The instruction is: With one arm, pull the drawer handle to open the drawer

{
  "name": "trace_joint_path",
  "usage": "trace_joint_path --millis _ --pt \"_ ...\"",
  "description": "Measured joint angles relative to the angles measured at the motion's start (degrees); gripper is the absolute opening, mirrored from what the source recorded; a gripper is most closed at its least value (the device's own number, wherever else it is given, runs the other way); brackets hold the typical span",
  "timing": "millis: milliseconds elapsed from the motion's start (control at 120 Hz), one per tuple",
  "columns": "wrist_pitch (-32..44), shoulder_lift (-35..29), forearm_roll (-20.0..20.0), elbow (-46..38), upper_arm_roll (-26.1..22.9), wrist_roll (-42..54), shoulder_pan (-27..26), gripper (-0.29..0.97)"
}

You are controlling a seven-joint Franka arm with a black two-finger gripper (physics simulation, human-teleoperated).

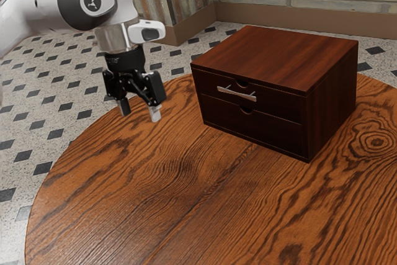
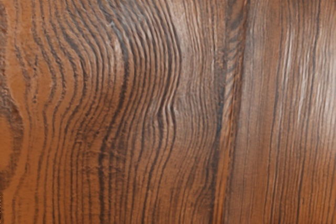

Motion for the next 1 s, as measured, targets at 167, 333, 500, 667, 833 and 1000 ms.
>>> trace_joint_path --millis 167,333,500,667,833,1000 --pt "-0.1 0.0 0.1 0.0 0.0 0.4 0.1 0.68" --pt "2.8 -5.8 -3.2 3.4 -3.6 9.3 0.1 0.68" --pt "8.6 -6.2 -9.0 4.0 -7.1 27.8 -1.8 0.68" --pt "11.6 -4.5 -4.1 4.0 -8.7 42.0 -2.1 0.68" --pt "13.0 -2.9 1.1 3.8 -9.0 52.7 -2.0 0.68" --pt "14.5 -2.4 4.3 2.5 -8.9 61.5 -1.8 0.68"
